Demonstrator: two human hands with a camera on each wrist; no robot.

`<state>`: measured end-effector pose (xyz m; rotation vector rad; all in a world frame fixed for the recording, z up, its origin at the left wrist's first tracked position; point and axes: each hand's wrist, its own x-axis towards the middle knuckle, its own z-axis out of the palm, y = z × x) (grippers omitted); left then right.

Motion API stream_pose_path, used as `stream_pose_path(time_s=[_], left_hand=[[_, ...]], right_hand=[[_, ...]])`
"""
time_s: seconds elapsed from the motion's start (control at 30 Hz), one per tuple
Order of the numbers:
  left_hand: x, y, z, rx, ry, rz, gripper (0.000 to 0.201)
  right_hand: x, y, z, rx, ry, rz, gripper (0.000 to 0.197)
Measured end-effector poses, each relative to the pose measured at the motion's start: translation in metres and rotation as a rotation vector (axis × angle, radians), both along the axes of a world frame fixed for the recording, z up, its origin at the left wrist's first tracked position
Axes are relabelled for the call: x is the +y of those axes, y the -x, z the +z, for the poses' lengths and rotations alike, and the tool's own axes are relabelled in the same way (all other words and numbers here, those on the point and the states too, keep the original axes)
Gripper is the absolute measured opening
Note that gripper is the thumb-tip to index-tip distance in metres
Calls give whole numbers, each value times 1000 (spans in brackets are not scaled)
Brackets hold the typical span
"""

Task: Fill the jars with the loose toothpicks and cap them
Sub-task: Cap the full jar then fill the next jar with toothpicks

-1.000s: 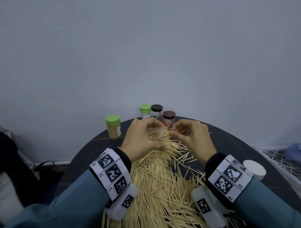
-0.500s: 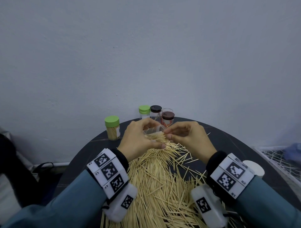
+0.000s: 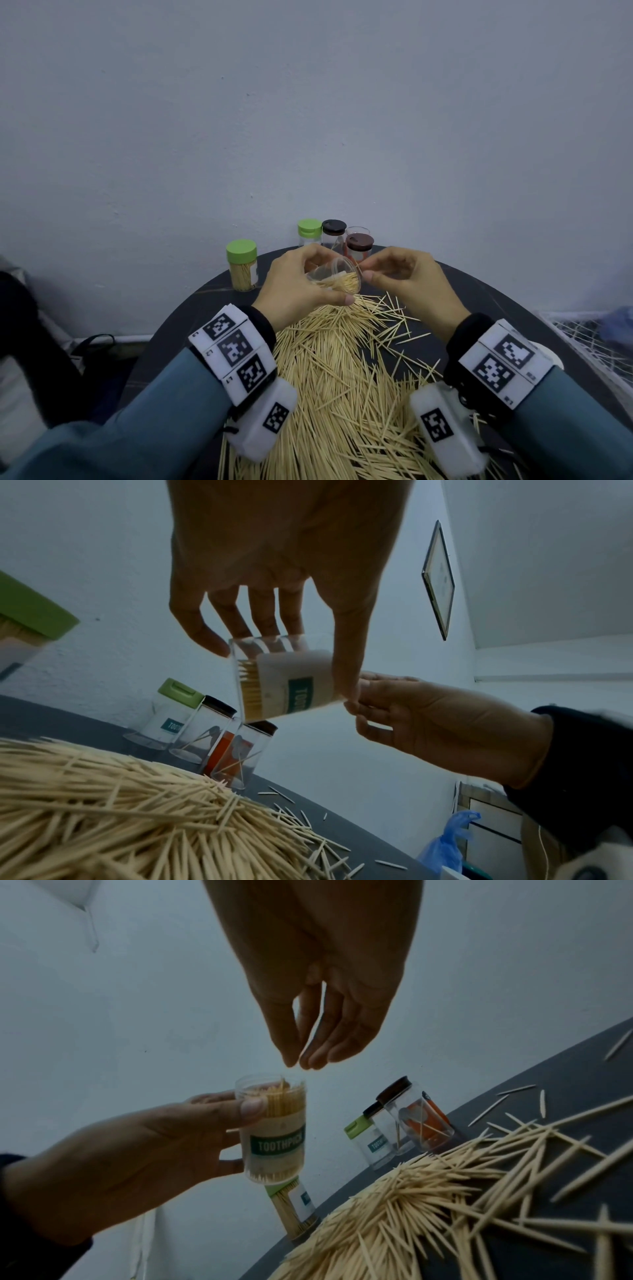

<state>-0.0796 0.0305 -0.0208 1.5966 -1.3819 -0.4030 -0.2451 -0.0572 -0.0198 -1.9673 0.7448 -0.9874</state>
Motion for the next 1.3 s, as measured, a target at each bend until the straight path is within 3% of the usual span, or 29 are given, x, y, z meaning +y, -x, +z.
stream_pose_path(time_s=[0.1,0.17,0.27,0.4,0.53,0.7,1.07,1.2,1.3], left_hand=[[-4,-6,0,56,-3,14,49],[-6,-10,0,78,-12,23,53],[-8,-17,2,78,-12,38,58],[-10,-24,5,80,-3,54,60],[-10,-28,8,84,-5,60,61],[-12,-28,11,104,-5,35,58],[-8,-23,14,98,-21,23,58],[-6,-22,15,100,-21,16,58],[-5,-20,16,110,-20,-2,57]], right_hand=[[-8,-5,1,131,-135,10,6],[-15,-11,3,449,-183,50,18],[-22,-26,7,942,-63,55,45],[-27,-55,10,1163,60,30,57],[-37,-75,2,1368,54,79,64],[-35,-82,1,1452,78,118,56],[-26,-82,-6,1449,48,90,31],[-25,-75,-3,1474,38,76,42],[-22,-69,3,1464,11,65,38]])
